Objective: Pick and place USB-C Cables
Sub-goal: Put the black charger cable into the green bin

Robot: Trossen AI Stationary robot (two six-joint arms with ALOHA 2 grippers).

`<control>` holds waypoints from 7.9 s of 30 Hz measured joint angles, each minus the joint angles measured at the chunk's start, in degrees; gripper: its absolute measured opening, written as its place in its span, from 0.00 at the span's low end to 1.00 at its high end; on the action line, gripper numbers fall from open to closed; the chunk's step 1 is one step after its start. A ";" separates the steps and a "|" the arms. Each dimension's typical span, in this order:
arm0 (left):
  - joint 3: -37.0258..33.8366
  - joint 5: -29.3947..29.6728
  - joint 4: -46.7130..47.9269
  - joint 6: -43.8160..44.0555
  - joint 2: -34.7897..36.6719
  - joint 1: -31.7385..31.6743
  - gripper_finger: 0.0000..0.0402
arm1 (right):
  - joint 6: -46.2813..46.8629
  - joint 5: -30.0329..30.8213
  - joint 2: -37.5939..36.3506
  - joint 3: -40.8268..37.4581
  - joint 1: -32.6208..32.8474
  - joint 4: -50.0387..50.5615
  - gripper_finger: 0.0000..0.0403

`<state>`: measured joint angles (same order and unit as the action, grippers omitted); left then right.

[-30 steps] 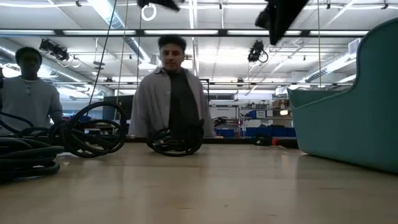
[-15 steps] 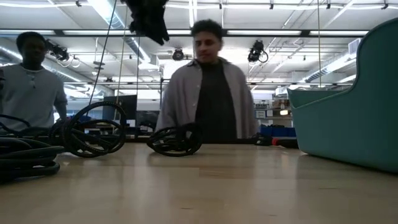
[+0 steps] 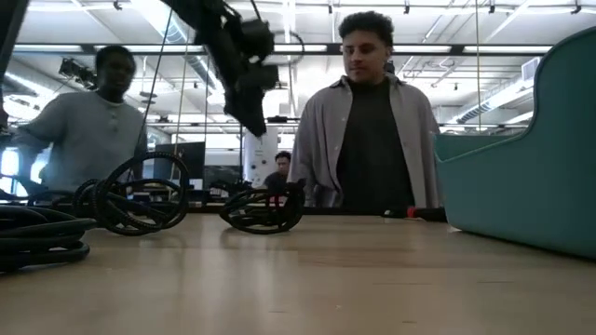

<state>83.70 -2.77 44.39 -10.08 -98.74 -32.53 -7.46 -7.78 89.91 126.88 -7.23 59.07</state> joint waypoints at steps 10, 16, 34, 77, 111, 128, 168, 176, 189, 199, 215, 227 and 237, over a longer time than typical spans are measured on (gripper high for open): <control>0.00 0.00 -1.58 -4.93 -10.34 -3.09 0.44 | 0.43 -13.13 -0.01 4.34 0.01 -10.75 0.24; 0.00 -2.38 -2.59 -7.07 -13.59 -4.65 0.44 | 2.42 -19.98 -0.38 4.36 0.01 -17.46 0.24; 0.02 -6.43 -10.18 -3.44 -17.08 -3.50 0.56 | 6.30 -20.96 -1.40 4.33 0.14 -18.52 0.24; 12.01 -6.04 -5.67 -0.12 -23.62 0.85 0.40 | 11.78 -25.14 -1.42 4.31 2.70 -20.70 0.24; 19.00 0.04 6.30 -19.24 -29.72 3.97 0.55 | 15.47 -31.11 -1.51 4.29 2.98 -20.90 0.24; 19.02 -0.24 8.14 -18.78 -32.04 2.75 0.53 | 15.45 -31.34 -1.51 4.29 3.16 -21.88 0.24; 18.79 -3.33 10.98 -6.87 -29.55 0.96 0.02 | 15.44 -32.45 -2.23 4.29 3.11 -23.48 0.24; 18.89 -3.61 12.59 -5.50 -23.17 6.47 0.02 | 15.66 -33.37 -2.81 4.29 3.09 -23.05 0.24; 18.97 -2.82 9.71 -0.66 -10.71 15.91 0.02 | 12.63 -26.64 -6.75 4.29 -2.66 -5.72 0.21; 19.04 -2.40 3.29 6.27 4.30 17.05 0.02 | 4.97 -5.87 -6.30 4.29 -4.10 8.95 0.19; 19.10 -2.42 -4.39 8.01 17.42 18.31 0.02 | -5.49 -2.37 5.93 4.27 -5.39 1.04 0.22; 19.06 -2.46 -1.27 7.96 18.08 18.31 0.02 | -6.19 -10.46 14.00 4.22 -4.94 -10.79 0.49; 19.08 -2.57 1.34 7.49 18.06 18.29 0.02 | -6.16 -12.95 12.83 4.27 -4.86 -13.94 0.48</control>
<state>102.78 -5.34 45.74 -2.58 -80.68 -14.24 -13.63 -20.73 102.74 131.15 -12.10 45.14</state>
